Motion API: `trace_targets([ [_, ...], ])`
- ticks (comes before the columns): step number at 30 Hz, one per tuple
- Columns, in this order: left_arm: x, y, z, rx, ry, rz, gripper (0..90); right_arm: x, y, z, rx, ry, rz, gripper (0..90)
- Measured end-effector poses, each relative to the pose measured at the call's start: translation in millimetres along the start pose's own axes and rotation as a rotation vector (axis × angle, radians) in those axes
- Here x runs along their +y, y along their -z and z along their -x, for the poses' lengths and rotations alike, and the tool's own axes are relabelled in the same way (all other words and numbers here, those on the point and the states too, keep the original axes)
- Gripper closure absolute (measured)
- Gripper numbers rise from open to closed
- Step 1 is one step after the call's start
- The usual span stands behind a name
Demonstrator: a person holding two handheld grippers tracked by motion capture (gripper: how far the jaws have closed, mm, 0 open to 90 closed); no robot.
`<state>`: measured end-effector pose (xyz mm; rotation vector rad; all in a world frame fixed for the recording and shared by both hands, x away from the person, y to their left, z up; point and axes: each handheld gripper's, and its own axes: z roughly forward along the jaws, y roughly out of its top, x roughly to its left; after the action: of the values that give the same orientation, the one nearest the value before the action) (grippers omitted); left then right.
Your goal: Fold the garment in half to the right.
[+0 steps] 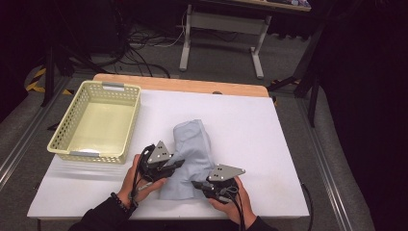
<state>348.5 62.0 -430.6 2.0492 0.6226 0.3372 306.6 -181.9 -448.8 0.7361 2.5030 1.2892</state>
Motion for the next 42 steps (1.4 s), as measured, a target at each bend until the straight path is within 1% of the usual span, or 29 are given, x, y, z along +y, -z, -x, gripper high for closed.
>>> trace_targets([
  [6, -0.4, 0.1, 0.7, -0.003, -0.002, -0.001, 70.8, -0.4, 1.1, -1.2, -0.002, 0.0, 0.002, 76.9],
  [10, 1.3, -0.3, 3.5, 0.001, -0.017, -0.005, 70.8, -1.2, 2.1, -2.1, -0.006, 0.003, 0.001, 76.8],
  [12, 2.2, 0.5, 4.4, 0.008, -0.026, 0.001, 70.8, -1.0, 3.5, -2.8, -0.012, 0.009, 0.006, 76.8],
  [16, 5.3, 4.1, 3.9, 0.009, -0.023, 0.014, 70.8, 1.4, 6.0, -3.4, -0.017, 0.013, 0.018, 76.8],
  [18, 6.7, 6.3, 3.5, 0.014, -0.029, 0.02, 70.8, 3.2, 6.3, -3.4, -0.018, 0.015, 0.024, 76.8],
  [21, 8.8, 9.2, 3.8, 0.018, -0.033, 0.028, 70.8, 6.1, 7.8, -4.7, -0.026, 0.03, 0.033, 76.8],
  [27, 10.9, 12.6, 5.2, 0.027, -0.044, 0.034, 70.8, 8.6, 9.7, -5.9, -0.028, 0.037, 0.041, 76.8],
  [42, 18.2, 23.6, 4.3, 0.052, -0.052, 0.063, 70.9, 19.0, 12.6, -8.0, -0.039, 0.057, 0.068, 76.9],
])
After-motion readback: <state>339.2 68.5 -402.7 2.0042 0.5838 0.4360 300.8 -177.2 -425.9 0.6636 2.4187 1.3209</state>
